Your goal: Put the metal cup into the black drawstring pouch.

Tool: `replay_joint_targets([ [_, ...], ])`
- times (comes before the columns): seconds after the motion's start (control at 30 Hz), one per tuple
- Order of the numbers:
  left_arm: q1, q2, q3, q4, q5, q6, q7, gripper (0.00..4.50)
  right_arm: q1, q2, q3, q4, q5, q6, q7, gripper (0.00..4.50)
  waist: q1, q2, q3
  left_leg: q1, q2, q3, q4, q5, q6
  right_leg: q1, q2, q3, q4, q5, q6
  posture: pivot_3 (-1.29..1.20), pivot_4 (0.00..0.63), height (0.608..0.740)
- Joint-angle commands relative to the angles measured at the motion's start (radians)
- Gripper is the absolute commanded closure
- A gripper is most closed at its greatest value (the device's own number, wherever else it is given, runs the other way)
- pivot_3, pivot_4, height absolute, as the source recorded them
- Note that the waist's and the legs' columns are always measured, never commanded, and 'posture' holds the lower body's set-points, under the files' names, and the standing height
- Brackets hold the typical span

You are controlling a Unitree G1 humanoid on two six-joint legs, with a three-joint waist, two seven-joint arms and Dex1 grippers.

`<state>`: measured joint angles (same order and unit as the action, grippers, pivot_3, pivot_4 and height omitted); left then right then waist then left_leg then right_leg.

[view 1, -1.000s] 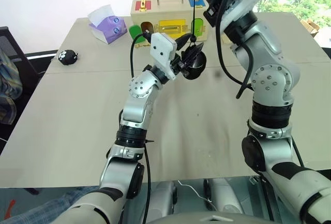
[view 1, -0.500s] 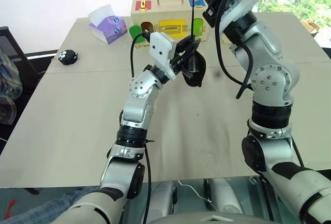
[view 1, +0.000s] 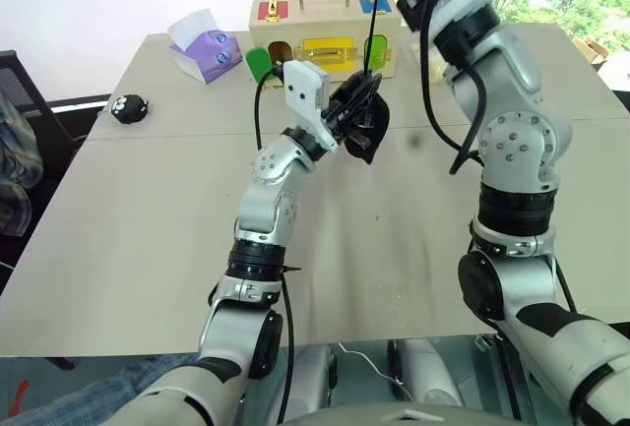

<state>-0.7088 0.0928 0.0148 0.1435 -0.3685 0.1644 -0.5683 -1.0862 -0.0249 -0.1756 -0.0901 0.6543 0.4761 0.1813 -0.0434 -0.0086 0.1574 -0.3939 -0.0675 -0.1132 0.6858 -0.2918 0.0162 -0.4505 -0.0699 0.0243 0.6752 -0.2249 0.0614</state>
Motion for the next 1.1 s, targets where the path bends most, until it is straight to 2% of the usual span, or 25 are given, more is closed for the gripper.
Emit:
replay_joint_targets([
  [0.03, 0.021, 0.021, 0.001, -0.007, -0.026, 0.059, -0.025, 4.33, -0.097, 0.021, -0.063, -0.016, 0.037, -0.108, -0.017, 4.50, -0.001, 0.000, 0.000, 0.000, 0.000, 0.000, 0.000, 0.000, 0.000, 0.000, 0.000, 0.000, 0.000, 0.000, 0.000, 0.00, 0.150, 0.710],
  [0.47, 0.057, 0.040, -0.038, 0.018, 0.004, 0.058, -0.067, 4.33, -0.192, 0.055, -0.158, 0.016, 0.153, -0.224, -0.049, 4.50, 0.001, 0.000, 0.000, 0.000, 0.000, 0.000, 0.000, 0.000, 0.000, 0.000, 0.000, 0.000, 0.000, 0.000, 0.000, 0.00, 0.150, 0.710],
  [0.63, 0.054, 0.039, -0.015, -0.008, -0.038, 0.047, -0.095, 4.33, -0.123, 0.022, -0.091, -0.007, 0.122, -0.159, -0.029, 4.50, 0.000, 0.000, 0.000, 0.000, 0.000, 0.000, 0.000, 0.000, 0.000, 0.000, 0.000, 0.000, 0.000, 0.000, 0.000, 0.00, 0.150, 0.710],
  [0.67, 0.046, 0.036, -0.009, -0.006, -0.037, 0.043, -0.085, 3.33, -0.106, 0.020, -0.076, -0.015, 0.119, -0.146, -0.028, 4.50, 0.001, 0.000, 0.000, 0.000, 0.000, 0.000, 0.000, 0.000, 0.000, 0.000, 0.000, 0.000, 0.000, 0.000, 0.000, 0.00, 0.150, 0.710],
  [0.77, 0.037, 0.036, 0.005, -0.025, -0.066, 0.067, -0.086, 2.10, -0.063, 0.009, -0.036, -0.039, 0.111, -0.111, -0.022, 4.50, 0.001, 0.001, 0.000, 0.000, 0.000, 0.000, 0.000, 0.000, 0.000, 0.000, 0.000, 0.000, 0.000, 0.000, 0.000, 0.00, 0.150, 0.710],
  [1.1, 0.152, 0.135, 0.033, -0.211, -0.154, 0.205, -0.131, 2.10, 0.052, -0.006, 0.011, -0.134, 0.153, -0.017, -0.022, 4.50, 0.000, 0.001, 0.000, 0.000, 0.000, 0.000, 0.000, 0.000, 0.000, 0.000, 0.000, 0.000, 0.000, 0.000, 0.000, 0.00, 0.150, 0.710],
])
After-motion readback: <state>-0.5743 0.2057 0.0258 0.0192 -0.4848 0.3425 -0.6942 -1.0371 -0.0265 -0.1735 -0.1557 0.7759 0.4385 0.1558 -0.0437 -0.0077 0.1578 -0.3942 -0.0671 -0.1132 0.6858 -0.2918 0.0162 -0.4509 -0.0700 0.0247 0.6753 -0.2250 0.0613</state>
